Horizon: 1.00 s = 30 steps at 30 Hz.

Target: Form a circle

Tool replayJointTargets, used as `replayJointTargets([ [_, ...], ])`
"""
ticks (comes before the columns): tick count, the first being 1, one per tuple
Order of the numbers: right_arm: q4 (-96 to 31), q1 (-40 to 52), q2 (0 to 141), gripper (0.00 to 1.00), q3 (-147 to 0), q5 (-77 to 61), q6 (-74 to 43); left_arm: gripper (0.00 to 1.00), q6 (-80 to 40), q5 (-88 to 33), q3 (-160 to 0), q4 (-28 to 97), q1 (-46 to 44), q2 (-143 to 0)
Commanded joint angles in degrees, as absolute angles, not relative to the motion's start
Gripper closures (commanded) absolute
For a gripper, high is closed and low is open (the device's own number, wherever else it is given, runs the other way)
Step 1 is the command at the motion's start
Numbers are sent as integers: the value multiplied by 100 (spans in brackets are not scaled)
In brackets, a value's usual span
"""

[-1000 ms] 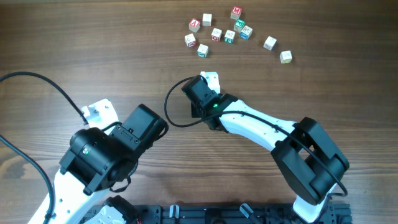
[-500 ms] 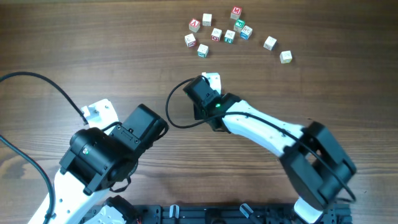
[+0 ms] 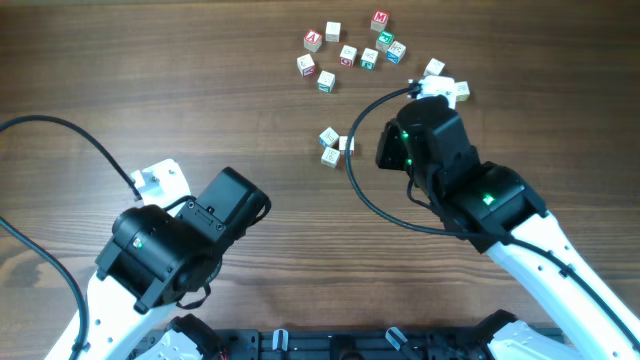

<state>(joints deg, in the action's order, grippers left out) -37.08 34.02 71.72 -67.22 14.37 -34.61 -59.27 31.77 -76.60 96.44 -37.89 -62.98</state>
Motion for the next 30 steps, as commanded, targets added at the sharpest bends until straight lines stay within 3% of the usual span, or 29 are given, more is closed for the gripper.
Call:
replayJointTargets([
  [1, -3726, 3382, 7242, 94, -6770, 1358, -3638, 0, -6007, 3210, -7644, 9649, -3798, -6272],
  [4, -3693, 3382, 7183, 87, -6801, 1441, -4193, 0, -6007, 3210, -7644, 9649, -3798, -6274],
  [11, -3802, 3382, 6099, 76, -6934, 2263, -3592, 0, -6007, 3210, -7644, 9649, -3798, -6272],
  [18, -4399, 3382, 5708, 82, -6932, 2252, -3601, 0, -6007, 3210, -7644, 9649, -3798, -6272],
  [21, -4464, 3382, 5586, 78, -6945, 2318, -3605, 0, -6007, 3210, -7644, 9649, -3798, -6272],
  [26, -4827, 3382, 4847, 42, -7067, 2641, -3599, 0, -6007, 3210, -7644, 9649, -3798, -6272],
  [27, -4908, 3382, 4674, 28, -7067, 2707, -3603, 0, -6007, 3210, -7644, 9649, -3798, -6272],
  [28, -5000, 3382, 4486, 1, -7067, 2766, -3601, 0, -6007, 3210, -7644, 9649, -3798, -6272],
  [30, -5144, 3382, 4198, 1, -7067, 2788, -3603, 0, -6007, 3210, -7644, 9649, -3798, -6274],
])
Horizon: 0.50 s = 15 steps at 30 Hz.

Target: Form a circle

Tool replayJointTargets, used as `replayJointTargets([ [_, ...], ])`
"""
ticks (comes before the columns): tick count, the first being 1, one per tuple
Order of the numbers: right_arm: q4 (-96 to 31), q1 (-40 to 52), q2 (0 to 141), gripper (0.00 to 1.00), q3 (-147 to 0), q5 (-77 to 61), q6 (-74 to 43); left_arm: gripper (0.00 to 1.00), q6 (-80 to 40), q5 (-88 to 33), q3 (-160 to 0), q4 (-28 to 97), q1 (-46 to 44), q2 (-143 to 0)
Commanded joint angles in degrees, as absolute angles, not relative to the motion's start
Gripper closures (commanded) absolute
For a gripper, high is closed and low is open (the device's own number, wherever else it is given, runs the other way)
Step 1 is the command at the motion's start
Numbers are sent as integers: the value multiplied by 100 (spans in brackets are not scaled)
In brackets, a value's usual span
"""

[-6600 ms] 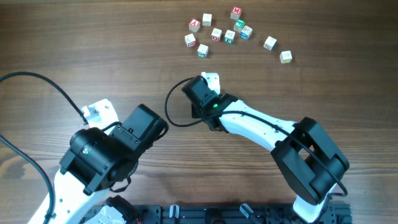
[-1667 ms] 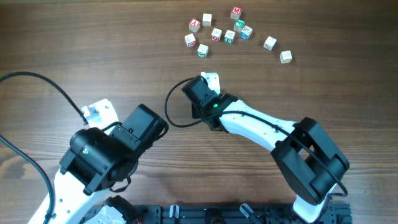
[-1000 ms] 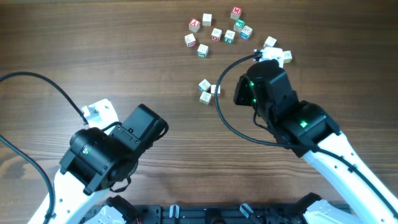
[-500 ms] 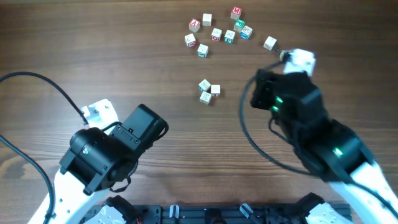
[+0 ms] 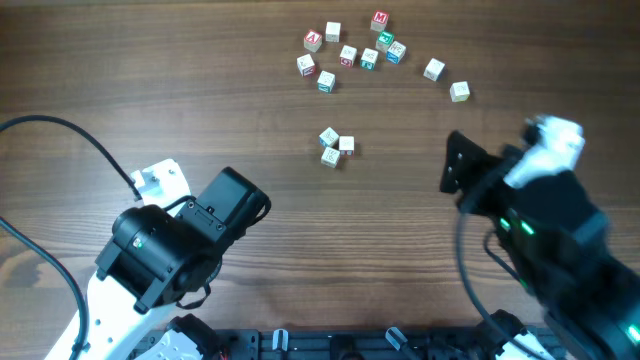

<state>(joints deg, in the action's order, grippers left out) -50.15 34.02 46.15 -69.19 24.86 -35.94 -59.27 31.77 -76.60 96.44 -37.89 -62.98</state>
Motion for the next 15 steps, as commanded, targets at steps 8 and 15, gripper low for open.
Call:
replayJointTargets([
  [8, -6418, 3382, 3898, 0, -7065, 3033, -3249, 0, -6007, 3210, -7644, 9649, -3798, -6272],
  [15, -6796, 3382, 3900, 1, -7065, 3284, -2305, 0, -6007, 3210, -7644, 9649, -3798, -6272],
])
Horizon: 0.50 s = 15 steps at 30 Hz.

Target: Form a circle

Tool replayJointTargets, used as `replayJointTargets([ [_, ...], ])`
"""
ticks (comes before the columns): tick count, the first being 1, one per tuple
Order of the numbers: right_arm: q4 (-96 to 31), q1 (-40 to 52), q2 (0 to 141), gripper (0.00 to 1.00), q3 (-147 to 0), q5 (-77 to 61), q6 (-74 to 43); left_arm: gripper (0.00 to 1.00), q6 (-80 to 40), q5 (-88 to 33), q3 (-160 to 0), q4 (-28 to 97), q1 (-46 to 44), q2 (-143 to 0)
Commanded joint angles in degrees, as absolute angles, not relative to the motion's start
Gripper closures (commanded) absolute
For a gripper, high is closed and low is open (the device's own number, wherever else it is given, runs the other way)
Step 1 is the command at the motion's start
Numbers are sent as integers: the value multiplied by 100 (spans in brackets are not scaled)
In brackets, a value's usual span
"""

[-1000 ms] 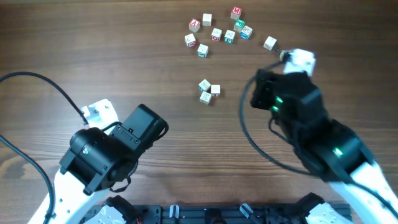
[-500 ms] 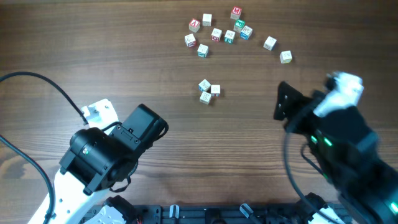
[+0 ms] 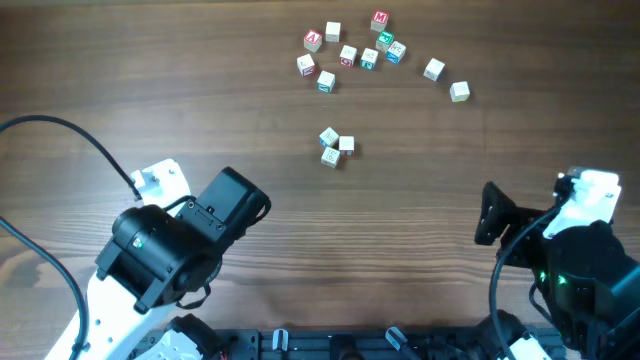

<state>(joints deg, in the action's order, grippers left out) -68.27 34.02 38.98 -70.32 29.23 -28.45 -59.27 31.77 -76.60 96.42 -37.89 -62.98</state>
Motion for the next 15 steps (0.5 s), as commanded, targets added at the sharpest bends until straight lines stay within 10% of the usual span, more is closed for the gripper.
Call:
replayJointTargets([
  [1, -6751, 3382, 3900, 0, -7065, 3385, -2272, 0, -6007, 3210, -7644, 9649, -3798, -6272],
  [15, -2034, 808, 1437, 0, -3933, 1874, -821, 0, -6007, 3210, -7644, 9649, -3798, -6272],
])
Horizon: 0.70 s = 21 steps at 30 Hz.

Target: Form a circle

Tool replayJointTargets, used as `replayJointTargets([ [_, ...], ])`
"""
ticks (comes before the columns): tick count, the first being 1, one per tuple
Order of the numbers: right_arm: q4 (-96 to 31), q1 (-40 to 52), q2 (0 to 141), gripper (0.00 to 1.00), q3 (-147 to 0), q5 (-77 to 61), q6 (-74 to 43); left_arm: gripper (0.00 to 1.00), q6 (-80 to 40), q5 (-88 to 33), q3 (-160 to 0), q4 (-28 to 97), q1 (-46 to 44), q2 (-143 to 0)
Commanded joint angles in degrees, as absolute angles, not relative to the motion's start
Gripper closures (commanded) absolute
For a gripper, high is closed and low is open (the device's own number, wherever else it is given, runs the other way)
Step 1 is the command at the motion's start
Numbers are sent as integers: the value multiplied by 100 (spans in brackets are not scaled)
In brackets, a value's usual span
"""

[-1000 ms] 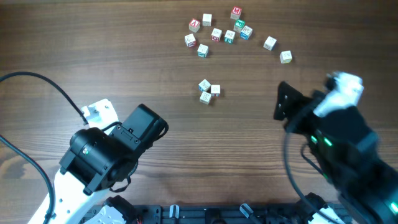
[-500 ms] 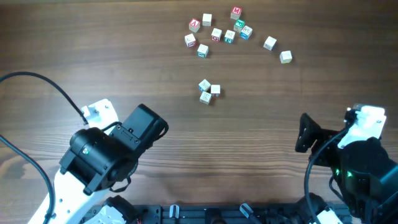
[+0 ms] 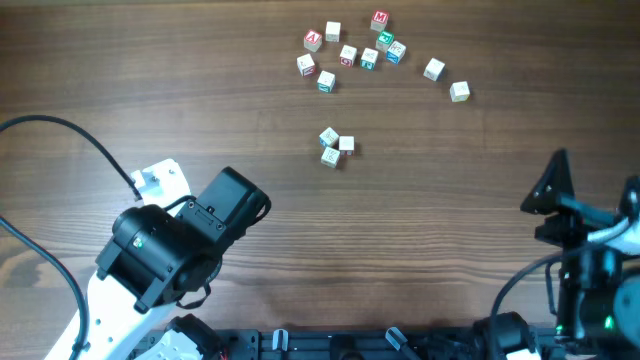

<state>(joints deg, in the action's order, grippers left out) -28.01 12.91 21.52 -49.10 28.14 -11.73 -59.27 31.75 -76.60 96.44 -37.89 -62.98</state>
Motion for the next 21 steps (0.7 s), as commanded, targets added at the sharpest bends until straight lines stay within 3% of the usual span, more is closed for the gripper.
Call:
replayJointTargets([
  [1, -1653, 628, 1225, 0, -3581, 1559, -755, 0, -6007, 3210, -7644, 9649, -3798, -6272],
  [4, -506, 123, 637, 0, -2316, 794, -751, 0, -6007, 3210, -7644, 9649, -3798, -6272],
  [10, 607, -294, 25, 0, -563, -172, -773, 0, -6007, 3210, -7644, 9649, -3798, -6272],
  [21, 10, -373, 115, 0, -30, -309, -1240, 0, -6007, 3210, -7644, 9649, -3798, -6274],
])
